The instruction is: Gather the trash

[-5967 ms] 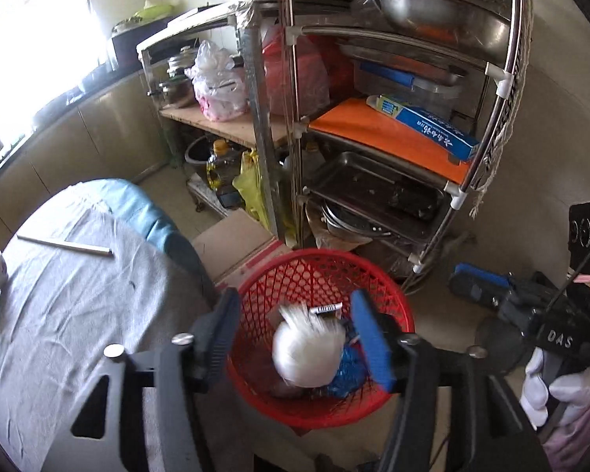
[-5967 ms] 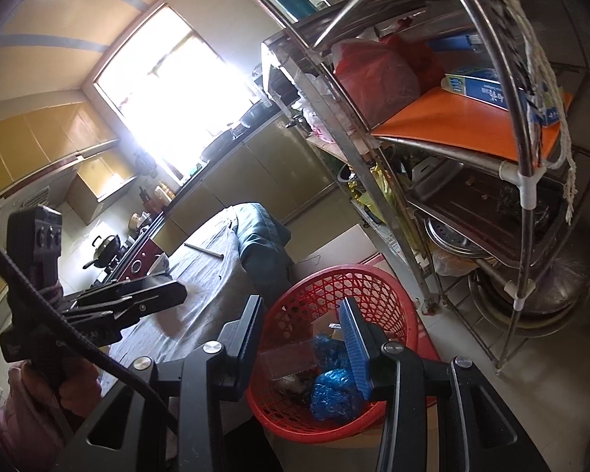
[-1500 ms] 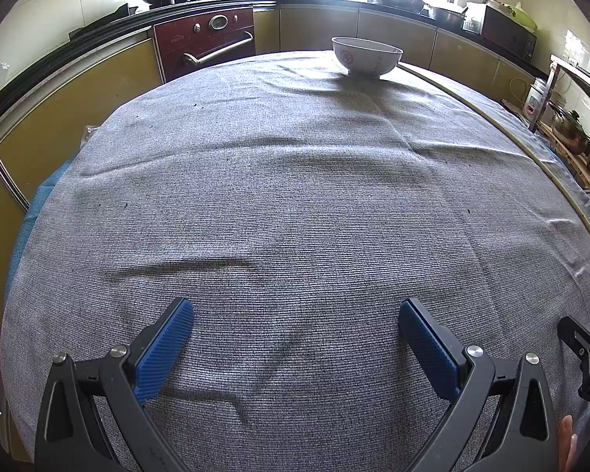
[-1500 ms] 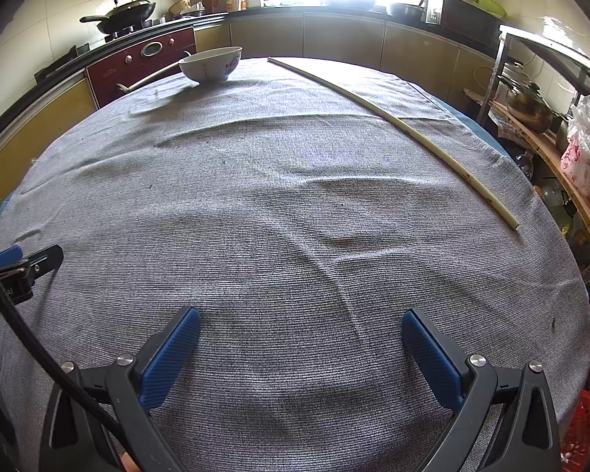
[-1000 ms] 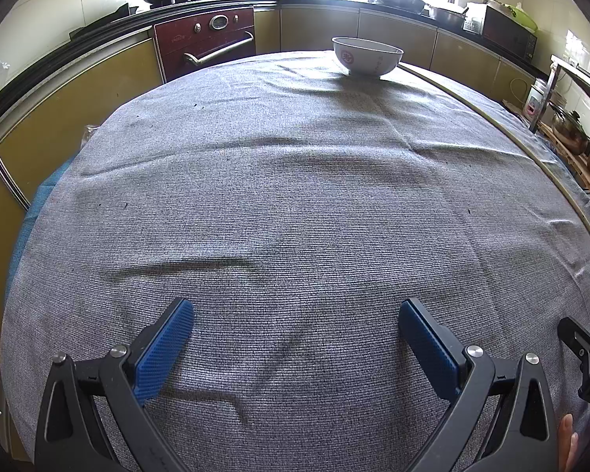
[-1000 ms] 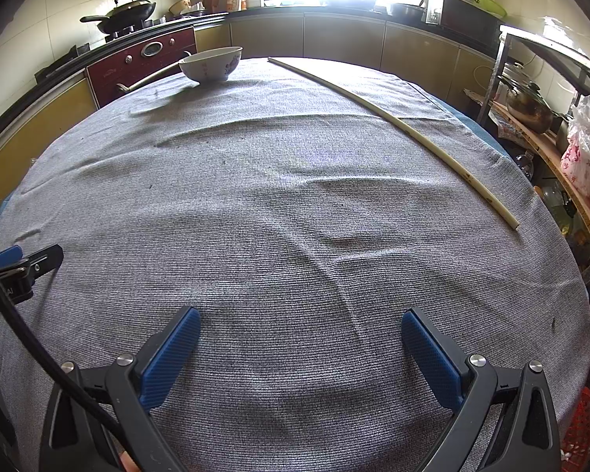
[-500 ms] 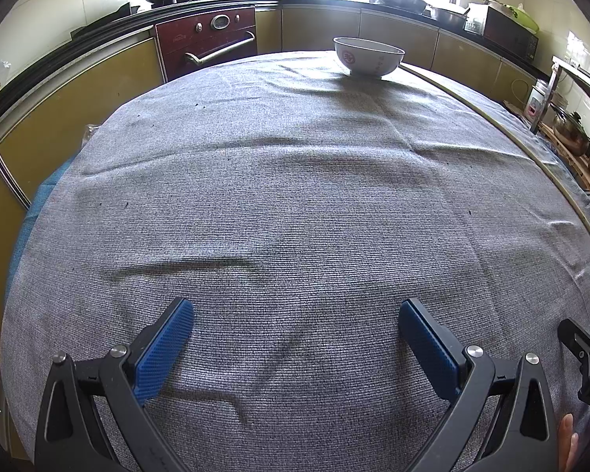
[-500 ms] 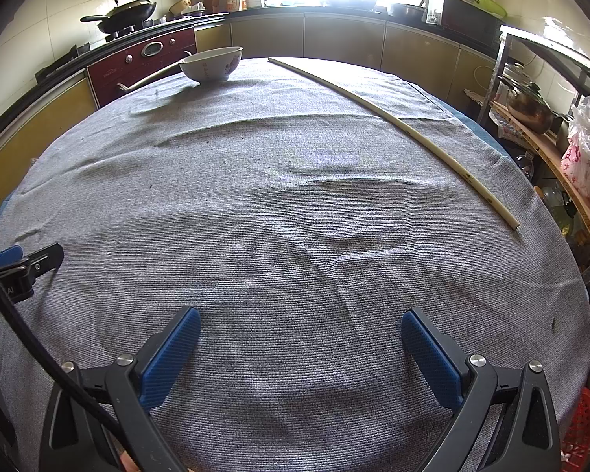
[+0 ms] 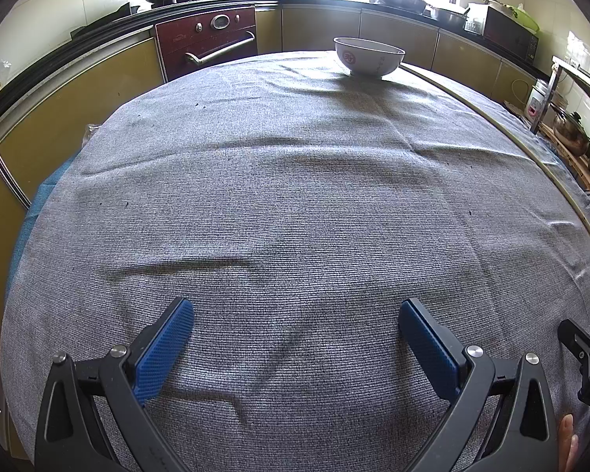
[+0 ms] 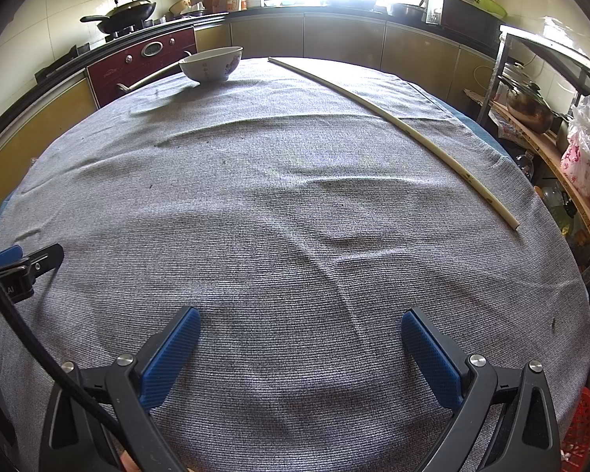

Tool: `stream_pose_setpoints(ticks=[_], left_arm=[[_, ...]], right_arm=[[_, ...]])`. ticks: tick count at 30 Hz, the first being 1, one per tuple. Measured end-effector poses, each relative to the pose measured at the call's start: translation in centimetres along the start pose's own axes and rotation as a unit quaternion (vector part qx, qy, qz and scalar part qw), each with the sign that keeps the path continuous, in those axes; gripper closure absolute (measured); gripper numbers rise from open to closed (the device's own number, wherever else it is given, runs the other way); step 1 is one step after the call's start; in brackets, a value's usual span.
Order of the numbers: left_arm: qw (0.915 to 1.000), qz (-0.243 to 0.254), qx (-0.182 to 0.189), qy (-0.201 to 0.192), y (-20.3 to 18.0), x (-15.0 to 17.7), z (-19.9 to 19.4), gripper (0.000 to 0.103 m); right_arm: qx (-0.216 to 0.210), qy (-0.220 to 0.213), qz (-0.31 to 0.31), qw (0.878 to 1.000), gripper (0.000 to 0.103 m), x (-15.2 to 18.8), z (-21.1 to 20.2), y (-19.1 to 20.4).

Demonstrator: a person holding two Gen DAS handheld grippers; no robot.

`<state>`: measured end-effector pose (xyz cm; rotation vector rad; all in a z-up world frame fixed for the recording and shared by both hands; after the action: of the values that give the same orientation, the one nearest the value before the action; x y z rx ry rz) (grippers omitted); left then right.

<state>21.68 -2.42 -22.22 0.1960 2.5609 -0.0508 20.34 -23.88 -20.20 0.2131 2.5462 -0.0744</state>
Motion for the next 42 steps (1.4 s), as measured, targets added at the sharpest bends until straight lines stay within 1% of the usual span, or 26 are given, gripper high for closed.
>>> stream_pose_setpoints(ticks=[31, 32, 35, 36, 37, 38, 40, 41, 42], left_arm=[[1.0, -0.003, -0.002, 0.0, 0.1, 0.0, 0.0, 0.0], [1.0, 0.003, 0.002, 0.003, 0.2, 0.0, -0.1, 0.0], [0.9967, 0.062, 0.034, 0.04, 0.1, 0.8, -0.5, 0.0], [0.9961, 0.074, 0.026, 0.039, 0.8, 1.2, -1.1, 0.0], [0.9965, 0.078, 0.006, 0.028, 1.6, 1.4, -1.8, 0.0], [0.996, 0.085, -0.027, 0.003, 2.8, 1.6, -3.0, 0.0], [0.9931, 0.094, -0.065, -0.025, 4.7, 1.7, -4.7, 0.0], [0.993, 0.085, -0.08, -0.017, 5.8, 1.9, -5.0, 0.0], [0.9942, 0.067, -0.084, 0.004, 6.8, 2.3, -4.8, 0.0]], right_arm=[[0.0, 0.0, 0.0, 1.0, 0.0, 0.0, 0.0, 0.0], [0.0, 0.0, 0.0, 1.0, 0.0, 0.0, 0.0, 0.0], [0.0, 0.0, 0.0, 1.0, 0.0, 0.0, 0.0, 0.0], [0.0, 0.0, 0.0, 1.0, 0.0, 0.0, 0.0, 0.0], [0.0, 0.0, 0.0, 1.0, 0.0, 0.0, 0.0, 0.0], [0.0, 0.0, 0.0, 1.0, 0.0, 0.0, 0.0, 0.0], [0.0, 0.0, 0.0, 1.0, 0.0, 0.0, 0.0, 0.0], [0.0, 0.0, 0.0, 1.0, 0.0, 0.0, 0.0, 0.0], [0.0, 0.0, 0.0, 1.0, 0.0, 0.0, 0.0, 0.0]])
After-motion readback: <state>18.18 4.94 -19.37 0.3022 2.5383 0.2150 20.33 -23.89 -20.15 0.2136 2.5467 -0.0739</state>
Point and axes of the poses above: each gripper's, at about its wrist camera, not at the fingertips, and z roughly the way its jaws point, y to its left, x to its underside, the point moved 7 cm from there along z, roughly the way its jaws point, and after that the axes turned 3 degrees about y, right-handed, at the moved point
